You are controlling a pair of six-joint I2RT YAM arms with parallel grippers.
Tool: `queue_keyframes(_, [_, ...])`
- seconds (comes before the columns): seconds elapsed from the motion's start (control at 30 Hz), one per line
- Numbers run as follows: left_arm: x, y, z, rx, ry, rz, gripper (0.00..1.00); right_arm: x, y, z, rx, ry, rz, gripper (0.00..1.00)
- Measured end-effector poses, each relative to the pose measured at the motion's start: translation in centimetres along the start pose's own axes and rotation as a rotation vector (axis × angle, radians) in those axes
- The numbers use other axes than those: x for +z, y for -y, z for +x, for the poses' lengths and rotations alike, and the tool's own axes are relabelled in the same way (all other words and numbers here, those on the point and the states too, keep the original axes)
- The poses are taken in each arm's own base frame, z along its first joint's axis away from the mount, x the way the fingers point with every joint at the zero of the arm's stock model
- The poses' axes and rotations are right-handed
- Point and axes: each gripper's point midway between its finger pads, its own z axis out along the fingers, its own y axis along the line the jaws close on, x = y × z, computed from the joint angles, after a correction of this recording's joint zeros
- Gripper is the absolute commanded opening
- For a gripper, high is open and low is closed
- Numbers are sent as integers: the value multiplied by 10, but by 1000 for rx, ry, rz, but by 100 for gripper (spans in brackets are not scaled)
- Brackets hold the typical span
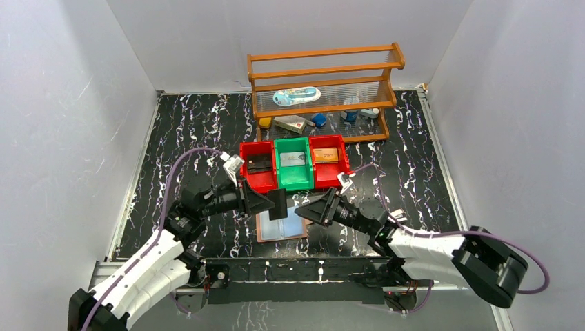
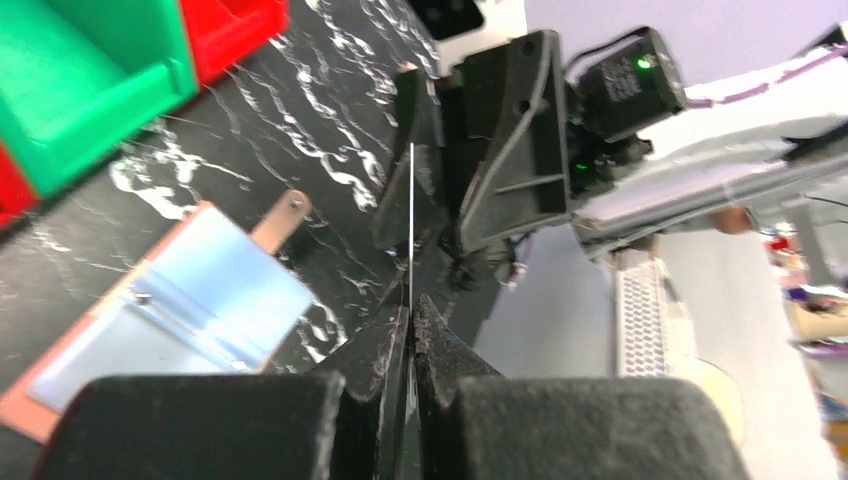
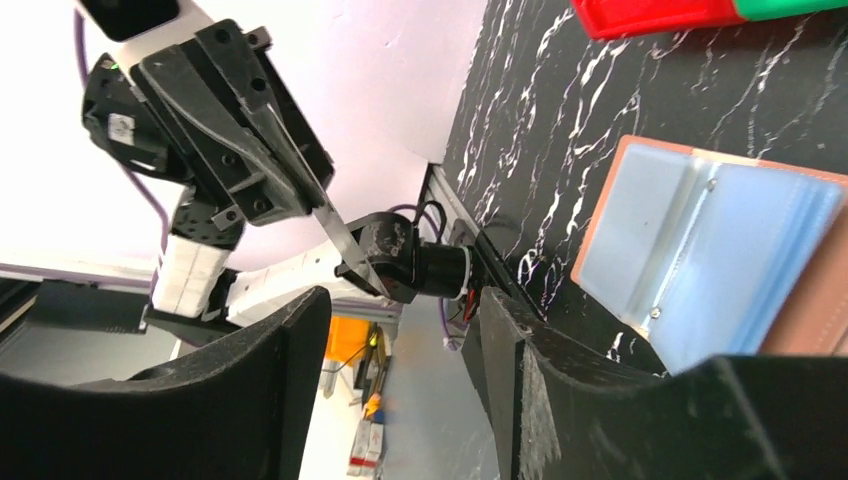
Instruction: Take the credit cards out of the card holder
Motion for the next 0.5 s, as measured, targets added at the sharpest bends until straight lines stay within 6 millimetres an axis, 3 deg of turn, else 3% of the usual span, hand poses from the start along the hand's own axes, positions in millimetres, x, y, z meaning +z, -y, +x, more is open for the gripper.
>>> queue_keyframes(0.17, [-8,-16,-17,129,9,-166,0,-8,3,-11,-20,67,53,69])
queue_keyframes(0.5, [-21,-69,-33,413,-88,-440,0,-25,21,-21,-31,149,158,71])
